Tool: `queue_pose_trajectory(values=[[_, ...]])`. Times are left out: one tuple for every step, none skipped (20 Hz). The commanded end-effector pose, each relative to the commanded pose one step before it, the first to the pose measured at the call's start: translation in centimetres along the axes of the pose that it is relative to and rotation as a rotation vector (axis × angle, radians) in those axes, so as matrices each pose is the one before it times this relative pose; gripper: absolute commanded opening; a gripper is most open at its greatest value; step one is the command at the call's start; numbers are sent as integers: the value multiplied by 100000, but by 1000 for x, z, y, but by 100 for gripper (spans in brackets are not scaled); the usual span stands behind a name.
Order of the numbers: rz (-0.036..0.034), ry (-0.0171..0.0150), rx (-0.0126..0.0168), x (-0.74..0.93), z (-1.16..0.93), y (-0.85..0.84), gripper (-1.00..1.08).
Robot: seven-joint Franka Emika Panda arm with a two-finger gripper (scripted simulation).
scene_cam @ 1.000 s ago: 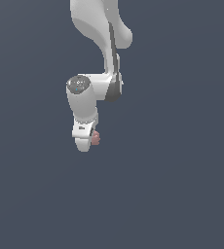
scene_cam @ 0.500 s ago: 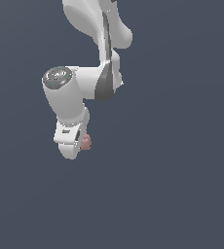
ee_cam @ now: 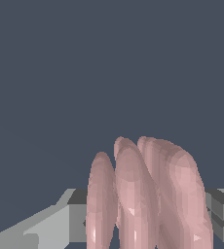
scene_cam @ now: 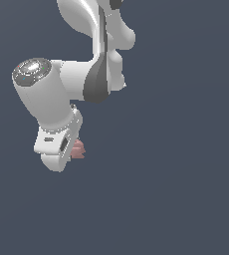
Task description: Pick up the object and move it to a goal position.
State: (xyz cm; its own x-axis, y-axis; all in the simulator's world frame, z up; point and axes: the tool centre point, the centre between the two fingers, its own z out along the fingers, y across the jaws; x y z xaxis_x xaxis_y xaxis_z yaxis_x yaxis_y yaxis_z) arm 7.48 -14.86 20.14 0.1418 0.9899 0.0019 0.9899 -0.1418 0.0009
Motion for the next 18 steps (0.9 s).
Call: queue_pose_trajectory(values=[[-17,3,31,-344,-907,997,-100],[27,-60,22,-135,-317,377,-100],[0,0,0,-125,-320,364,-100],[0,0,0,-121,-310,354,-100],[0,0,0,-117,-301,344,-100],[0,0,0,-114,-291,335,-100],[0,0,0,-110,-282,325,-100],[0,0,0,-107,-272,315,-100],[14,-45,14,-103,-255,308,-100],[0,0,0,-99,-253,296,-100],[0,0,0,-96,-244,286,-100],[0,0,0,-92,-234,277,-100],[9,-46,13,-83,-216,267,-100],[0,0,0,-81,-204,243,-100],[0,0,0,-73,-185,222,-100],[0,0,0,-67,-168,203,-100],[0,0,0,-60,-152,184,-100],[0,0,0,-55,-137,167,-100]])
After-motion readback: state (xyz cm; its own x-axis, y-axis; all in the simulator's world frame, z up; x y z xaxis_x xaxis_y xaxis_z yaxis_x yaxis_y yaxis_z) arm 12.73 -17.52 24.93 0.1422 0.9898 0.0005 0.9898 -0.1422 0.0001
